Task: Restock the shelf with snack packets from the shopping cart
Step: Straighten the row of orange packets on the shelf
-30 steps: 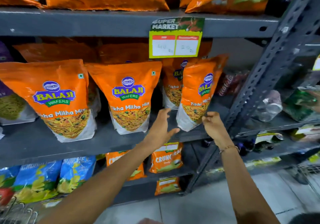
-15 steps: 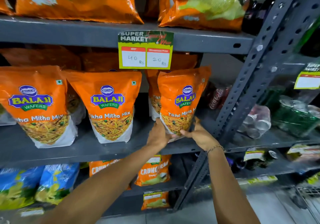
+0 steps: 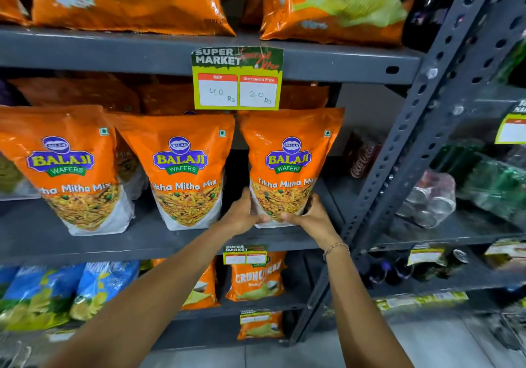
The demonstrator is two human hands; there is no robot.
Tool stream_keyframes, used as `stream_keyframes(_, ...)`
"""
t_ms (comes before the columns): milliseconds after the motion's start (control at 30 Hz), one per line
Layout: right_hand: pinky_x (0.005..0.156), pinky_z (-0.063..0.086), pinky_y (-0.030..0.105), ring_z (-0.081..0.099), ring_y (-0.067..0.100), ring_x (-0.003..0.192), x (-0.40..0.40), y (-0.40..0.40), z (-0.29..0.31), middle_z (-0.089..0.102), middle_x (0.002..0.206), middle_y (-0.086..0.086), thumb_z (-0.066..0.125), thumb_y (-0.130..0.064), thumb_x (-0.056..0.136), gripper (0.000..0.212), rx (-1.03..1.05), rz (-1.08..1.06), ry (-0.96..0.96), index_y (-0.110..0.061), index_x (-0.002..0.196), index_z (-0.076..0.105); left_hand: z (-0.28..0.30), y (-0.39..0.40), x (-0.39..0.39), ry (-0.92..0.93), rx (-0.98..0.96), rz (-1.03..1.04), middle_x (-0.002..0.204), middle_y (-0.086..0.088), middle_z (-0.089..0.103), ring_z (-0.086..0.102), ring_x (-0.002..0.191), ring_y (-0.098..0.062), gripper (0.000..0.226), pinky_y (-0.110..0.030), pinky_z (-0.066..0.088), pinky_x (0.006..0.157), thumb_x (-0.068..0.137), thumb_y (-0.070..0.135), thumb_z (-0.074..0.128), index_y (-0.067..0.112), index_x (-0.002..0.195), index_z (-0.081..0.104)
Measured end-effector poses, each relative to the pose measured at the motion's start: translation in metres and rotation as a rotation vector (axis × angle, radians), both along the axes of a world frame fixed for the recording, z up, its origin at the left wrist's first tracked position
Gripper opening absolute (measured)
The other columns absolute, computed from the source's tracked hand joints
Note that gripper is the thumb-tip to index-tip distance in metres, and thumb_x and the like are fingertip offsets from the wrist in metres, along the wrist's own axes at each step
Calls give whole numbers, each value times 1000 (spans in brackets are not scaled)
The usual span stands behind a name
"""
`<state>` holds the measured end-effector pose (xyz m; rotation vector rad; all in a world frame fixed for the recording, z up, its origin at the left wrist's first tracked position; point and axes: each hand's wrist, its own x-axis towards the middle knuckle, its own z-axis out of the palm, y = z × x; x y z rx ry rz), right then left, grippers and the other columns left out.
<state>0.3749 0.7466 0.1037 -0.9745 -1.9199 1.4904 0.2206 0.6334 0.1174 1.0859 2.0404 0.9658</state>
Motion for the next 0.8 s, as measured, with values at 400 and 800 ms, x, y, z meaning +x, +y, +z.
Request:
stream_keyframes(400, 108, 39, 43, 45, 11, 123, 9, 3, -8, 46, 131, -11, 82, -54, 54, 95, 20, 72, -63, -33, 129, 27, -3, -3, 12, 52, -9, 8, 148, -14, 36, 40, 133, -30, 88, -35, 40, 100, 82, 35, 65, 9, 143, 8)
stream_keyframes(800, 54, 46, 27, 55, 9, 51, -64, -137, 16, 57, 55, -2, 50, -27, 94, 22, 312, -47, 280, -14, 77, 57, 14, -154, -41, 5, 330, 244, 90, 11, 73, 66, 87, -8, 12, -17, 51, 78, 89, 21, 58, 25, 90, 69)
